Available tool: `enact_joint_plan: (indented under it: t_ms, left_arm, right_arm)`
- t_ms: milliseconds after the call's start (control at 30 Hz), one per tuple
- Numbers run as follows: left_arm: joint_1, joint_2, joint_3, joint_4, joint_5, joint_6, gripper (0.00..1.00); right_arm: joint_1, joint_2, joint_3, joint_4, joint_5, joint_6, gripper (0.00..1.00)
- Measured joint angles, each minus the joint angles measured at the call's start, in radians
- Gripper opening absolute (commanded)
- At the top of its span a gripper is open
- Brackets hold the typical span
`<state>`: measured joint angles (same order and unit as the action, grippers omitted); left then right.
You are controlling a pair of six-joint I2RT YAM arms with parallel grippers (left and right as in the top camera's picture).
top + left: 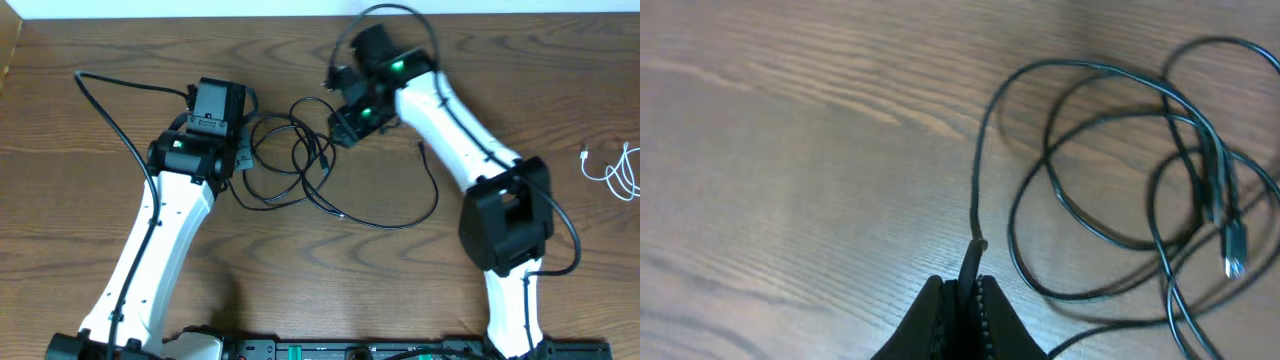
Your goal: Untangle cables
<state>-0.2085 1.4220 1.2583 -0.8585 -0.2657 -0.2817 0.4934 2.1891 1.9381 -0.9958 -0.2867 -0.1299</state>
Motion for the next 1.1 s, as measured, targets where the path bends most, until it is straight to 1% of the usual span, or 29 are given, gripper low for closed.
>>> enact_joint_plan:
  t_ms: [100, 300, 500, 567, 600, 633, 667, 700, 733, 767, 900, 1067, 1100]
  left_arm:
    - [0.013, 0.003, 0.0, -0.011, -0.014, -0.049, 0.08]
    - [0.061, 0.003, 0.0, -0.037, -0.032, -0.129, 0.08]
    - [0.098, 0.003, 0.0, -0.042, -0.032, -0.167, 0.08]
    - [0.098, 0.003, 0.0, -0.042, -0.032, -0.169, 0.08]
    - [0.098, 0.003, 0.0, -0.042, -0.032, -0.17, 0.08]
    - [0.098, 0.003, 0.0, -0.042, -0.032, -0.171, 0.08]
    - [0.098, 0.003, 0.0, -0.042, -0.032, -0.171, 0.08]
    - [0.098, 0.003, 0.0, -0.042, -0.032, -0.171, 0.07]
    - [0.098, 0.003, 0.0, -0.042, -0.031, -0.171, 0.08]
    - [0.098, 0.003, 0.0, -0.042, -0.026, -0.171, 0.08]
    - [0.098, 0.003, 0.0, -0.042, -0.016, -0.171, 0.08]
    - [0.098, 0.003, 0.0, -0.042, -0.006, -0.171, 0.08]
    - [0.098, 0.003, 0.0, -0.042, -0.005, -0.171, 0.08]
  right_arm:
    - [0.063, 0.002, 0.0, 0.071, 0.09, 0.047, 0.73]
    - [0.136, 0.047, 0.0, 0.181, 0.154, 0.083, 0.7]
    - [0.162, 0.129, 0.0, 0.261, 0.182, 0.121, 0.65]
    - [0.163, 0.154, 0.0, 0.275, 0.195, 0.147, 0.62]
    - [0.163, 0.163, 0.0, 0.282, 0.199, 0.157, 0.59]
    - [0.163, 0.172, 0.0, 0.287, 0.203, 0.171, 0.52]
    - [0.163, 0.18, 0.0, 0.29, 0.207, 0.182, 0.4]
    - [0.163, 0.19, 0.0, 0.296, 0.212, 0.194, 0.31]
    - [0.163, 0.193, 0.0, 0.299, 0.216, 0.208, 0.25]
    - [0.163, 0.193, 0.0, 0.298, 0.216, 0.214, 0.22]
    - [0.163, 0.193, 0.0, 0.276, 0.219, 0.257, 0.21]
    - [0.163, 0.213, -0.001, 0.242, 0.224, 0.322, 0.14]
    - [0.163, 0.213, -0.001, 0.24, 0.222, 0.335, 0.03]
